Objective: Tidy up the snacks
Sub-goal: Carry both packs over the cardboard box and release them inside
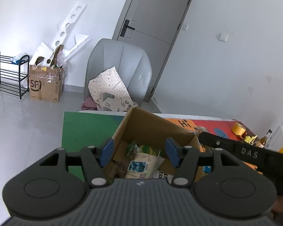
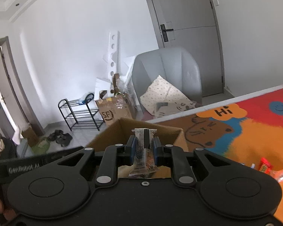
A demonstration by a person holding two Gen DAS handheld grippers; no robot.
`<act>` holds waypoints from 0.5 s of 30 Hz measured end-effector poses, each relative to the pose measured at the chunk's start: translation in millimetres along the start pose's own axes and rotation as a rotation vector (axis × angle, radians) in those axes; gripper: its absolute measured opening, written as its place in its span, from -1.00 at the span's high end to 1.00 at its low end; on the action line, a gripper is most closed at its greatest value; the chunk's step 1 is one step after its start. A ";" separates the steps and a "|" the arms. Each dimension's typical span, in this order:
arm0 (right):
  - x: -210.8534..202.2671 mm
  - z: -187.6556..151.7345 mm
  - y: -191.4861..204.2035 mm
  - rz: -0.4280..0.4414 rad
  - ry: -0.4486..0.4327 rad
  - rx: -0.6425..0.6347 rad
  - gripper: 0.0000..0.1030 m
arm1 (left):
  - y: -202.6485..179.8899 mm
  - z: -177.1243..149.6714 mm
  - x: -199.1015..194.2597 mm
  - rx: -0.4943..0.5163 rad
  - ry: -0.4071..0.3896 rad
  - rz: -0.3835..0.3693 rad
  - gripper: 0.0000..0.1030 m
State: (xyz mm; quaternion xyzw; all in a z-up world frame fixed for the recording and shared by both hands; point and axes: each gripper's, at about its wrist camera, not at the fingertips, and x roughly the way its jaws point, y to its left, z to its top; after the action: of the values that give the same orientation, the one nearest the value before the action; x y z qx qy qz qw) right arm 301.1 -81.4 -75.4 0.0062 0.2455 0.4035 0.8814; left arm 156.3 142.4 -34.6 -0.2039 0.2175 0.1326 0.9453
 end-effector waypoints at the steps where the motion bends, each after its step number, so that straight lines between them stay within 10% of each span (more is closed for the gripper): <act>1: 2.1 0.9 0.0 0.003 -0.003 0.011 0.48 | 0.8 0.5 -0.1 -0.002 0.000 0.002 -0.24; 15: -27.8 -6.2 -20.8 -0.051 -0.013 0.058 -0.17 | -16.5 -5.1 -6.4 0.012 -0.015 0.014 -0.71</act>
State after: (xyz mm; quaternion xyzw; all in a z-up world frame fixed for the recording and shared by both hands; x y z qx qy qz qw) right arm 297.6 -116.5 -73.4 0.0281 0.2513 0.3736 0.8925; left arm 154.5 124.6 -30.4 -0.1957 0.2128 0.1394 0.9471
